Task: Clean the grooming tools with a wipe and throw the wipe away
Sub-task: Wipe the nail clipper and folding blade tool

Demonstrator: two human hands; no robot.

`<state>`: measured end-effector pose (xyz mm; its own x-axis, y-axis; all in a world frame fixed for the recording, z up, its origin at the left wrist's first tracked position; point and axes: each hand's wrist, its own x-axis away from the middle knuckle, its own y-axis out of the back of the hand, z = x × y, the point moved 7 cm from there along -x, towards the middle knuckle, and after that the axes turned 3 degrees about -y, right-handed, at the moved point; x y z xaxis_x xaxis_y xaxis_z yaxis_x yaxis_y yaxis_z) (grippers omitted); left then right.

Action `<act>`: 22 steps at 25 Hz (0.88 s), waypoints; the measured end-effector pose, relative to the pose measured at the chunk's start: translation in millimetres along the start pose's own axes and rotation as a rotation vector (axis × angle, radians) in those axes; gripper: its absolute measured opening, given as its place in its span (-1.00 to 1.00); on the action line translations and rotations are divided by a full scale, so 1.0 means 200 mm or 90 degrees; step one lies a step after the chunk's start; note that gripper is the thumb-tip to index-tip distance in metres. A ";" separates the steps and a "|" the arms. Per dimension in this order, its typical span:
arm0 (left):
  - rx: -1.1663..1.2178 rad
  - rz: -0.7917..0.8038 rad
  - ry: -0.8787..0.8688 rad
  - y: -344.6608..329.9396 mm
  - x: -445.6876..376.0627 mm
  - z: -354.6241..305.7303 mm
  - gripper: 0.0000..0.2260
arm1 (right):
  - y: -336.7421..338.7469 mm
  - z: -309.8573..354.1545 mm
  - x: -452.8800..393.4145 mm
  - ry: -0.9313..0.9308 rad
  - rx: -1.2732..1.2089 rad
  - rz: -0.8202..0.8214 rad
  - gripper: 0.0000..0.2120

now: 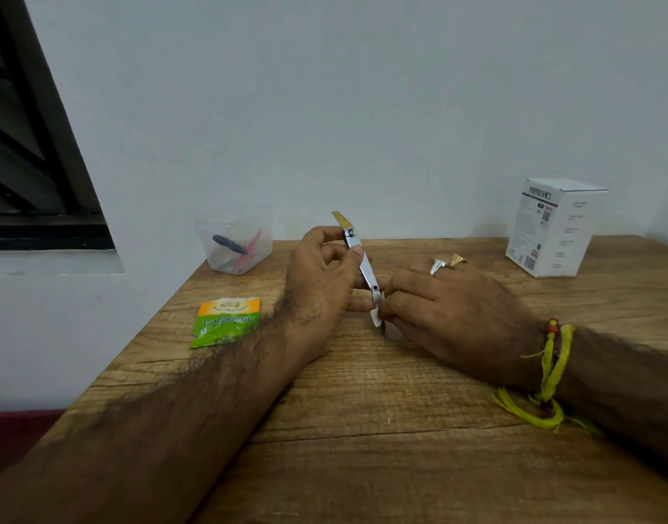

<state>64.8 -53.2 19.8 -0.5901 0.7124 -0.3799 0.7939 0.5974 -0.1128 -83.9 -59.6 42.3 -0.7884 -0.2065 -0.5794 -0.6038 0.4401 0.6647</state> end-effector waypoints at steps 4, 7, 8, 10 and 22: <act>0.009 0.004 0.002 -0.01 0.01 0.00 -0.80 | 0.01 0.00 0.01 -0.004 -0.014 0.009 -0.85; 0.004 -0.002 0.001 0.00 0.00 -0.01 -0.81 | 0.01 0.00 0.00 0.006 -0.025 0.025 -0.83; 0.004 -0.003 0.001 0.00 0.00 -0.01 -0.81 | 0.01 0.01 0.01 0.016 -0.030 0.036 -0.86; 0.012 0.005 -0.001 -0.01 0.01 -0.01 -0.83 | 0.01 0.01 0.02 0.019 -0.038 0.051 -0.91; 0.016 0.008 -0.001 0.00 0.01 -0.01 -0.85 | 0.02 0.02 0.01 0.046 -0.070 0.075 -0.87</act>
<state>62.5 -51.5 20.8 -0.5799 0.7191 -0.3830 0.8046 0.5792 -0.1309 -87.8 -55.7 42.1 -0.8588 -0.2224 -0.4615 -0.5123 0.3672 0.7764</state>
